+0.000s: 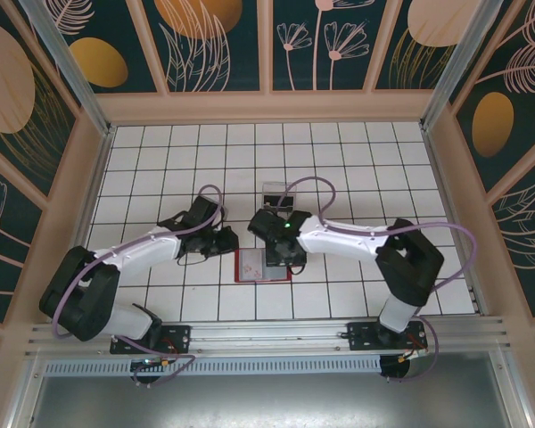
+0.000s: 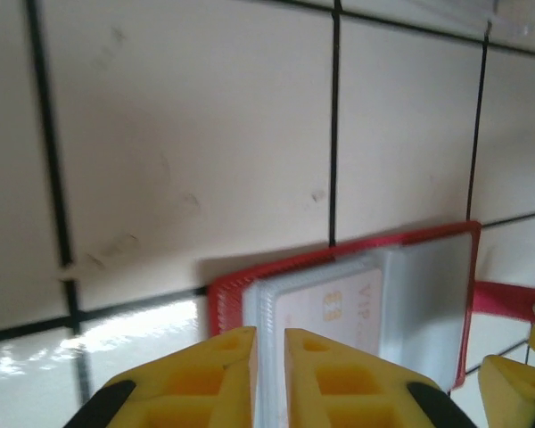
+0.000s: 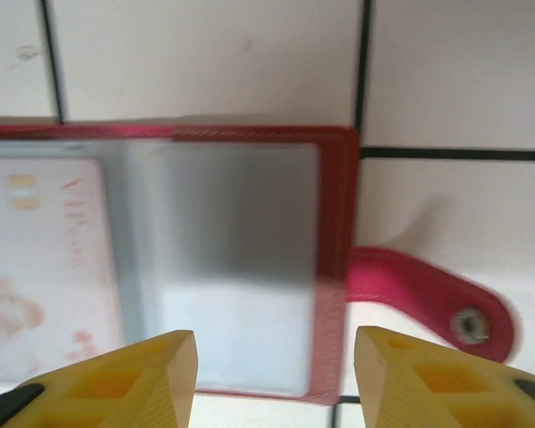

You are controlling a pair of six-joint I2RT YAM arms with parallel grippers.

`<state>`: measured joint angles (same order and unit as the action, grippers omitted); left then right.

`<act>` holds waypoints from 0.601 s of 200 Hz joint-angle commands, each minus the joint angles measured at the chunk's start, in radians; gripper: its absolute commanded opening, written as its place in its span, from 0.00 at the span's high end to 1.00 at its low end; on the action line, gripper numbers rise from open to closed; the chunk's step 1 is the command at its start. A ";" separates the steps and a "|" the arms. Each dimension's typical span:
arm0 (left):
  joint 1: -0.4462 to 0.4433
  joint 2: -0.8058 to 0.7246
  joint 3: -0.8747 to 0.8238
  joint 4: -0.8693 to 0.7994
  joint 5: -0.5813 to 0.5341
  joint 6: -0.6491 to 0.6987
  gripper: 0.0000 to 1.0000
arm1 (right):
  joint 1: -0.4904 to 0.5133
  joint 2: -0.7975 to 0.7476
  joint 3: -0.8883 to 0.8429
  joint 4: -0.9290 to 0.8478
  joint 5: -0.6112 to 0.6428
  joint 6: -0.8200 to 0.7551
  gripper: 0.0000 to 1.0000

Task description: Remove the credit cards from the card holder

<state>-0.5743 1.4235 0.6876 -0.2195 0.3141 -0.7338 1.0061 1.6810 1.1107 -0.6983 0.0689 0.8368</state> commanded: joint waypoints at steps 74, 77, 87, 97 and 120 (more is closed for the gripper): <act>-0.084 0.042 -0.076 0.118 0.080 -0.121 0.89 | -0.103 -0.048 -0.204 0.531 -0.418 0.033 0.56; -0.083 0.044 -0.077 0.120 0.082 -0.121 0.89 | -0.105 -0.046 -0.207 0.536 -0.422 0.032 0.56; -0.086 0.052 -0.081 0.120 0.085 -0.121 0.89 | -0.111 -0.044 -0.218 0.553 -0.435 0.033 0.56; -0.087 0.057 -0.085 0.121 0.084 -0.121 0.89 | -0.114 -0.038 -0.224 0.568 -0.450 0.032 0.56; -0.088 0.057 -0.094 0.118 0.078 -0.122 0.89 | -0.118 -0.022 -0.233 0.593 -0.470 0.034 0.56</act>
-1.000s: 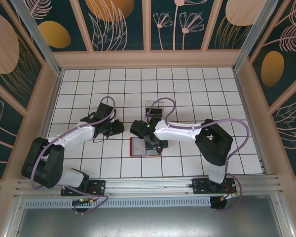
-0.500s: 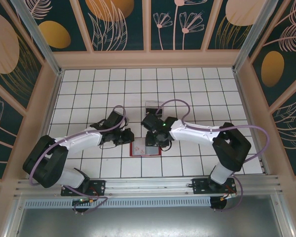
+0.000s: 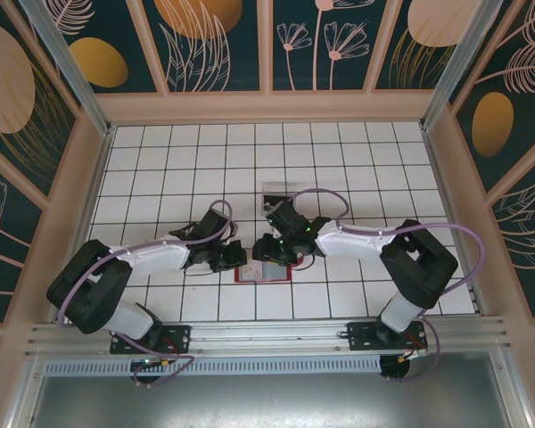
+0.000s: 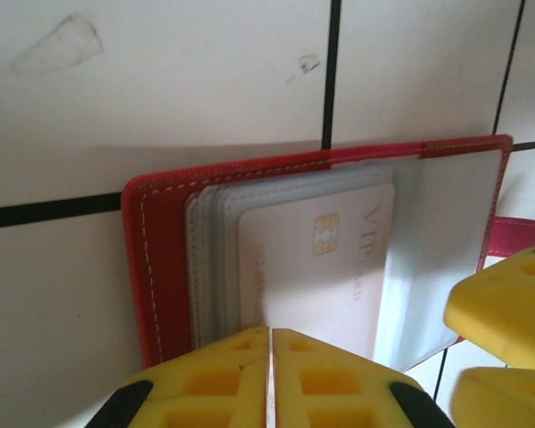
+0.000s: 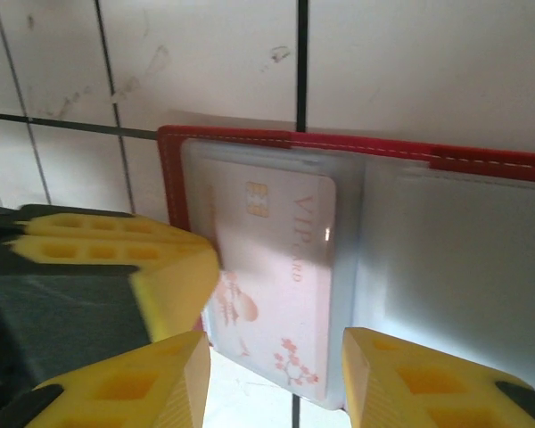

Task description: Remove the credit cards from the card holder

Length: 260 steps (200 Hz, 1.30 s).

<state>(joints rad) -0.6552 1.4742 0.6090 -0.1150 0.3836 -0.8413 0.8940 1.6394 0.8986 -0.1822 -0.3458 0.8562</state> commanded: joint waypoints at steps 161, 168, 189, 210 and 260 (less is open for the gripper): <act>-0.007 0.013 -0.019 -0.023 -0.022 -0.001 0.89 | -0.007 0.101 -0.018 0.069 -0.035 -0.006 0.58; -0.007 0.011 -0.018 -0.025 -0.023 0.001 0.88 | -0.007 0.095 -0.019 0.059 -0.028 -0.009 0.58; -0.007 0.006 -0.015 -0.028 -0.025 0.001 0.87 | -0.007 0.078 -0.018 0.036 -0.009 -0.012 0.58; -0.007 0.005 -0.014 -0.034 -0.031 0.001 0.86 | -0.007 0.066 -0.017 0.017 0.006 -0.014 0.59; -0.006 0.003 -0.012 -0.042 -0.035 0.002 0.85 | -0.008 0.048 -0.004 -0.033 0.037 -0.028 0.59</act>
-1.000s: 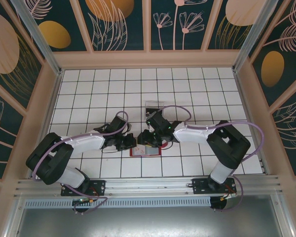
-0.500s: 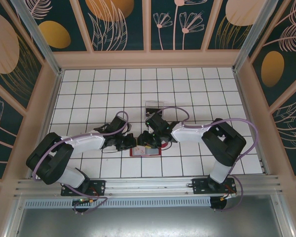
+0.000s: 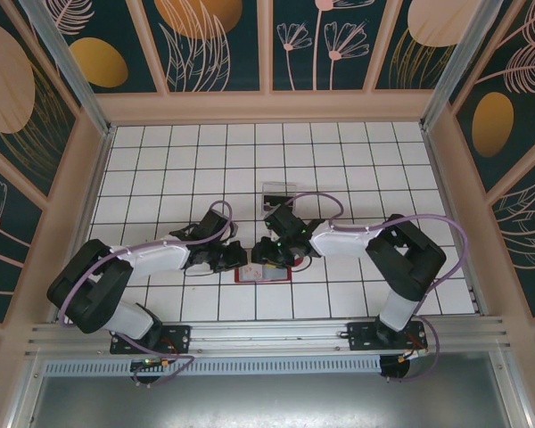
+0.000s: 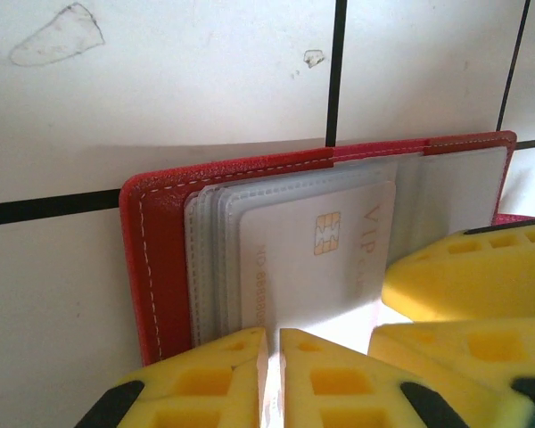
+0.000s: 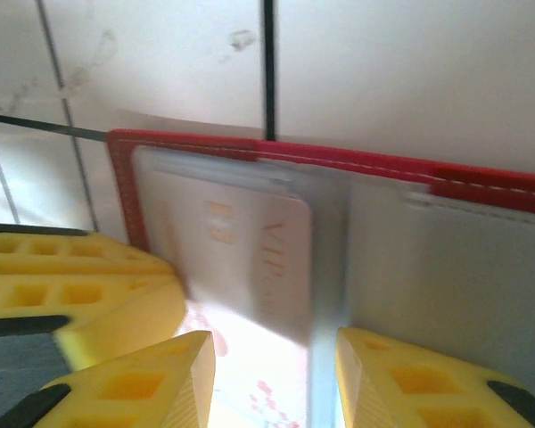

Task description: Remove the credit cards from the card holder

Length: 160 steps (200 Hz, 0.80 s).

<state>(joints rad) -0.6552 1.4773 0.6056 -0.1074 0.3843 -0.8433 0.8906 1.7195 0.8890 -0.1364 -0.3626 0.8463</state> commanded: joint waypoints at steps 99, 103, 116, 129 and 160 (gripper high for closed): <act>-0.007 -0.039 0.018 -0.081 -0.067 0.003 0.80 | -0.004 -0.042 -0.001 0.049 -0.045 0.013 0.60; -0.006 -0.041 0.019 -0.083 -0.069 0.004 0.80 | -0.004 -0.040 0.000 0.051 -0.047 0.013 0.60; -0.007 -0.048 0.022 -0.087 -0.074 0.002 0.80 | -0.003 -0.033 0.000 0.058 -0.052 0.013 0.60; -0.007 -0.053 0.023 -0.092 -0.081 0.001 0.80 | -0.003 -0.027 0.002 0.063 -0.057 0.014 0.60; -0.007 -0.064 0.025 -0.098 -0.090 -0.002 0.80 | -0.002 -0.013 0.004 0.082 -0.073 0.016 0.60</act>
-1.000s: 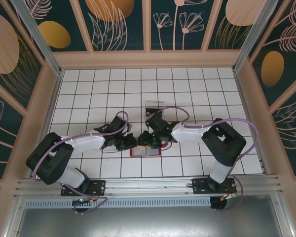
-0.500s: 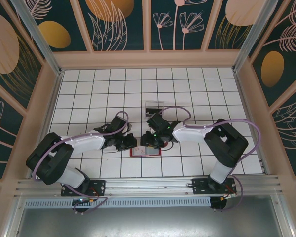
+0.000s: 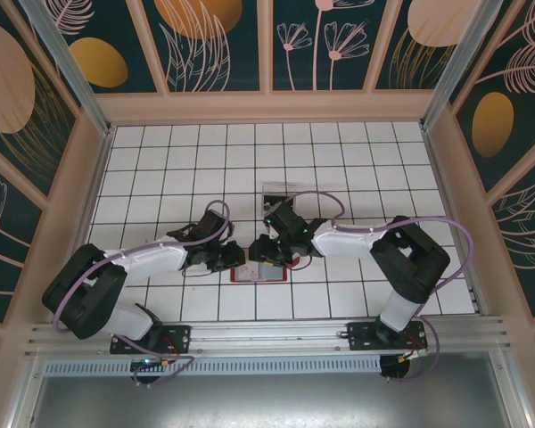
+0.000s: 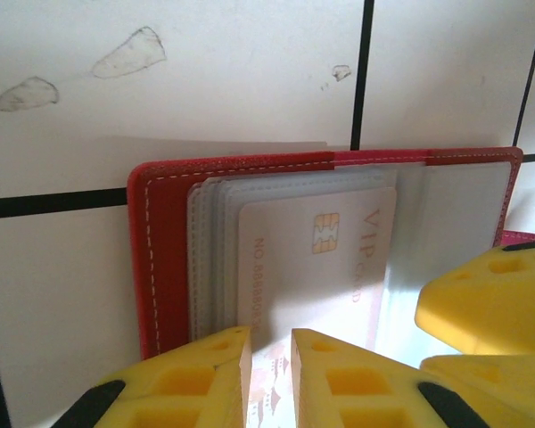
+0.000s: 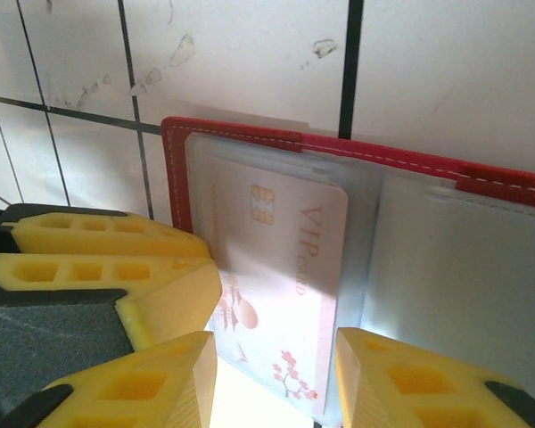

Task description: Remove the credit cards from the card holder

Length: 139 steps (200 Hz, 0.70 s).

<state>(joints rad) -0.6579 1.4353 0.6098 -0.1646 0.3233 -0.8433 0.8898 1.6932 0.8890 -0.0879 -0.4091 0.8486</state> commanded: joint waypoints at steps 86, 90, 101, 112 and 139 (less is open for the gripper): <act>-0.004 -0.050 0.030 -0.084 -0.078 0.003 0.83 | 0.000 0.053 0.018 0.040 -0.034 0.009 0.60; -0.004 -0.050 0.030 -0.085 -0.078 0.004 0.83 | 0.000 0.055 0.019 0.042 -0.036 0.010 0.60; -0.005 -0.049 0.031 -0.087 -0.077 0.007 0.83 | 0.000 0.061 0.021 0.044 -0.040 0.009 0.60; -0.004 -0.048 0.030 -0.087 -0.078 0.007 0.83 | 0.001 0.066 0.024 0.045 -0.043 0.008 0.60; -0.005 -0.048 0.029 -0.087 -0.076 0.006 0.84 | 0.004 0.071 0.031 0.040 -0.043 0.006 0.60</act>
<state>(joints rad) -0.6579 1.4014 0.6170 -0.2203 0.2596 -0.8429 0.8898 1.7508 0.8917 -0.0551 -0.4381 0.8516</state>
